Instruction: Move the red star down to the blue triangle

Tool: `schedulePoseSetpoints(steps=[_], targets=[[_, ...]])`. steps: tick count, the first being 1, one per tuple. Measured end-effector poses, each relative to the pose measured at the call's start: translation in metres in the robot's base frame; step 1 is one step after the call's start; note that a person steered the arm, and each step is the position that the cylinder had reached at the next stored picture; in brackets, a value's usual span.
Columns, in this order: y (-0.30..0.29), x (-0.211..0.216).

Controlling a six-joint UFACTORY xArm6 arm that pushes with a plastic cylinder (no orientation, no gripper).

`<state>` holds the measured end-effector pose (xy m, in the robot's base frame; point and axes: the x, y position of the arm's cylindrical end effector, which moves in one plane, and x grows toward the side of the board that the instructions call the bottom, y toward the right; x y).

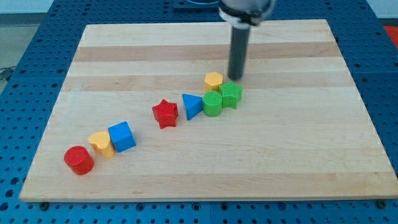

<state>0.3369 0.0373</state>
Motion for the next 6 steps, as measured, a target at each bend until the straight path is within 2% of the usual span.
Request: schedulePoseSetpoints(steps=[1, 2, 3, 5, 6], targets=[[-0.025, -0.021], [-0.029, -0.021], [-0.109, 0.048], [-0.126, 0.060], [-0.166, 0.091]])
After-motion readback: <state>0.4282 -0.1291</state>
